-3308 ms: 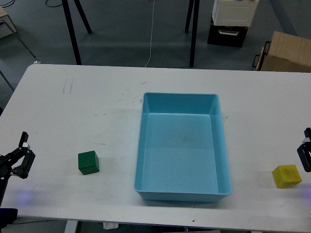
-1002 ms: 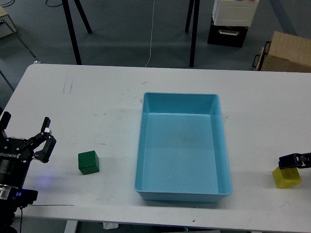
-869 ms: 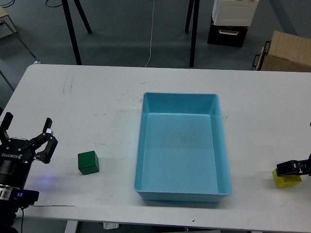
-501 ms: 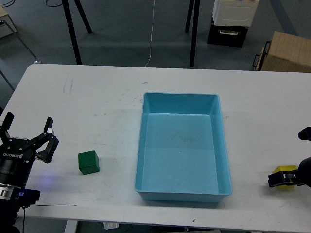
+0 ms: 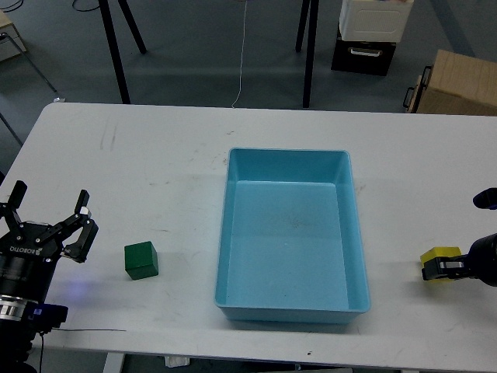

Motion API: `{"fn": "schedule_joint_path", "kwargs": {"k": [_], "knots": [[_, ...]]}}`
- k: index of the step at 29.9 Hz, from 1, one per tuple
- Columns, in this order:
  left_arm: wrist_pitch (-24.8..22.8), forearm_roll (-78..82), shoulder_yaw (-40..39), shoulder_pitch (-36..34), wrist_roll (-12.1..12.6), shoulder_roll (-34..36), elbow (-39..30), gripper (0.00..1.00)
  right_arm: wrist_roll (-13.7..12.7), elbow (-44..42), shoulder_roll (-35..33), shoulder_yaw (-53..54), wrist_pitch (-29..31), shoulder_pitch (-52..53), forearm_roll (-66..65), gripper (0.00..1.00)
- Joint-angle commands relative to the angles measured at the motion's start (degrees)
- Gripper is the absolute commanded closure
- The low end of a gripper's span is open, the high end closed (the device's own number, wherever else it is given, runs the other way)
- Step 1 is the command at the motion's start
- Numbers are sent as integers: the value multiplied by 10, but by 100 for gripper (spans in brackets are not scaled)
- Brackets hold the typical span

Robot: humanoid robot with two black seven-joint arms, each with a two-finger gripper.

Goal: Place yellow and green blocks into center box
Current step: 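Carry the yellow cube with the right gripper into the blue bin, then open the right gripper and lift it away from the bin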

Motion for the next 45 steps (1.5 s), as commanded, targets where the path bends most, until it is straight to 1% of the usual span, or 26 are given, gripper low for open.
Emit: {"fn": "schedule_joint_path", "kwargs": {"k": [1, 3, 5, 7, 9, 11, 14, 16, 18, 19, 20, 22, 25, 26, 27, 30, 33, 37, 39, 45], "knots": [[0, 0, 0, 0, -1, 0, 0, 0, 1, 25, 4, 7, 5, 62, 37, 100], [0, 0, 0, 0, -1, 0, 0, 0, 0, 31, 26, 5, 9, 111, 93, 100], [0, 0, 0, 0, -1, 0, 0, 0, -3, 27, 77, -4, 10, 158, 128, 100], [0, 1, 0, -1, -1, 0, 0, 0, -3, -3, 150, -35, 9, 197, 143, 100], [0, 0, 0, -2, -1, -1, 0, 0, -2, -56, 236, -77, 2, 219, 144, 100], [0, 0, 0, -2, -1, -1, 0, 0, -2, -106, 303, -103, 0, 219, 144, 100], [0, 0, 0, -1, -1, -1, 0, 0, -3, -158, 373, -114, -1, 197, 144, 100], [0, 0, 0, -1, -1, -3, 0, 0, -4, -184, 408, -115, -1, 173, 142, 100], [0, 1, 0, 0, -1, -9, 0, 0, -4, -207, 429, -121, -1, 162, 141, 99], [0, 1, 0, 0, -1, -11, 1, 0, -4, -215, 438, -125, -1, 160, 141, 98], [0, 3, 0, 0, -1, -11, 3, 0, -4, -221, 447, -128, -2, 160, 142, 91], [0, 9, 0, 2, -1, -13, 4, 0, -4, -222, 454, -129, -2, 160, 142, 63], [0, 11, 0, 3, -1, -13, 4, 0, -4, -223, 453, -129, -8, 160, 144, 17], [0, 11, 0, 3, -1, -13, 4, 0, -4, -222, 451, -128, -13, 160, 145, 10], [0, 11, 0, 3, -1, -13, 4, 0, -4, -223, 450, -125, -16, 160, 145, 6], [0, 11, 0, 3, -1, -13, 4, 0, -4, -225, 443, -120, -27, 160, 147, 3], [0, 11, 0, 3, -1, -13, 4, 0, -4, -232, 431, -108, -33, 161, 148, 3], [0, 11, 0, 2, -1, -13, 4, 0, -3, -263, 403, -61, -31, 164, 159, 4], [0, 11, 0, -1, -1, -13, 4, 0, -2, -293, 392, -29, -29, 167, 194, 4], [0, 12, 0, -11, 1, -13, 6, 0, 14, -384, 374, 89, -19, 164, 330, 3]]}}
